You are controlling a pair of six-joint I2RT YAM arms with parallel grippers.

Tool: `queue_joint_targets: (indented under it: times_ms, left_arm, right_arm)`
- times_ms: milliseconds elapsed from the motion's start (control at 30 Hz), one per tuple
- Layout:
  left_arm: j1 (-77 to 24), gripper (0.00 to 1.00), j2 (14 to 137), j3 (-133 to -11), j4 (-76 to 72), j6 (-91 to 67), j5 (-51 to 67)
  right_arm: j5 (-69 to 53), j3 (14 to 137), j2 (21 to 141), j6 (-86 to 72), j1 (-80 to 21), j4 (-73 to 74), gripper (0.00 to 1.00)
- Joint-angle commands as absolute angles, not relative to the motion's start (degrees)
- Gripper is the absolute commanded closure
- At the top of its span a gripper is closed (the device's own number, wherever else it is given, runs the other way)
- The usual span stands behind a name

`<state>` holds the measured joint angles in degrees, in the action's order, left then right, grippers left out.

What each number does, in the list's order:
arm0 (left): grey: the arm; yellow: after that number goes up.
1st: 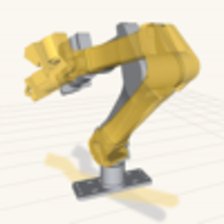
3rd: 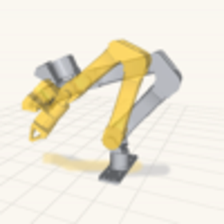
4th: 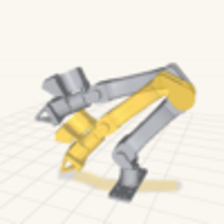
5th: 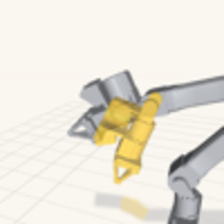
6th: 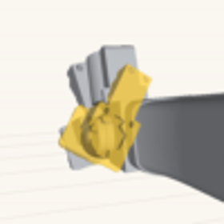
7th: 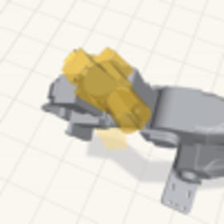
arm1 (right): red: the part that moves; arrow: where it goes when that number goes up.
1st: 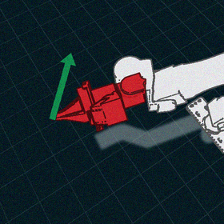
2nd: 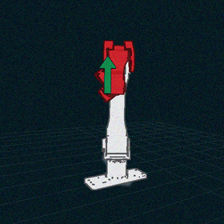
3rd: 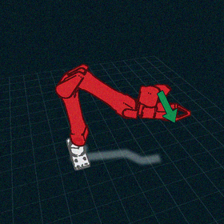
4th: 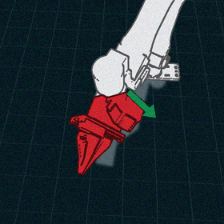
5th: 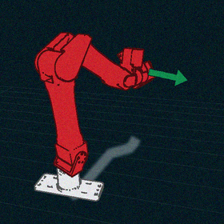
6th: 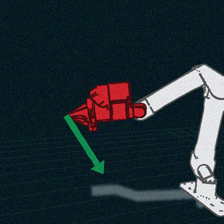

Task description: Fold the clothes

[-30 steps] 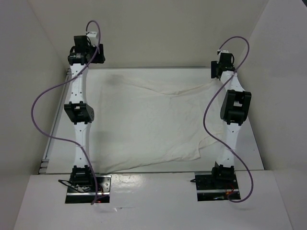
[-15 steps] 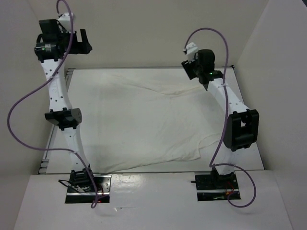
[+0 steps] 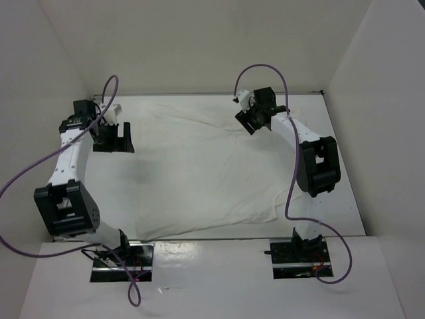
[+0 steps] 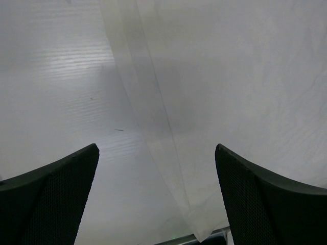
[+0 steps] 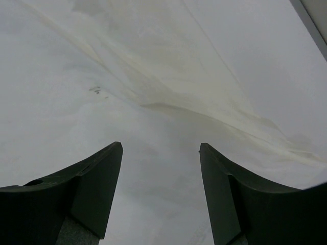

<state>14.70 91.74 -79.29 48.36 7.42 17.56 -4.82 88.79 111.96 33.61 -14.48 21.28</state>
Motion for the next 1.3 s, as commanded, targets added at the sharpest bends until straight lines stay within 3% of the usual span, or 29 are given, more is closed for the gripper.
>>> queue_joint_targets:
  times_ms: [0, 167, 1267]
  left_arm:
    - [14.6, 0.0, 80.3, -77.0, 40.3, 8.3, 16.6]
    - [14.6, 0.0, 73.5, -70.1, 39.7, 7.7, 16.6]
    - [14.1, 0.0, 69.5, -64.8, 40.6, 5.4, 17.4]
  right_arm:
    - [-5.9, 91.1, 112.4, 35.0, -17.6, 21.8, 0.3]
    - [-5.2, 91.7, 115.1, 35.5, -18.7, 20.7, 0.34]
    - [-1.6, 102.8, 127.7, 38.3, -18.2, 24.0, 0.53]
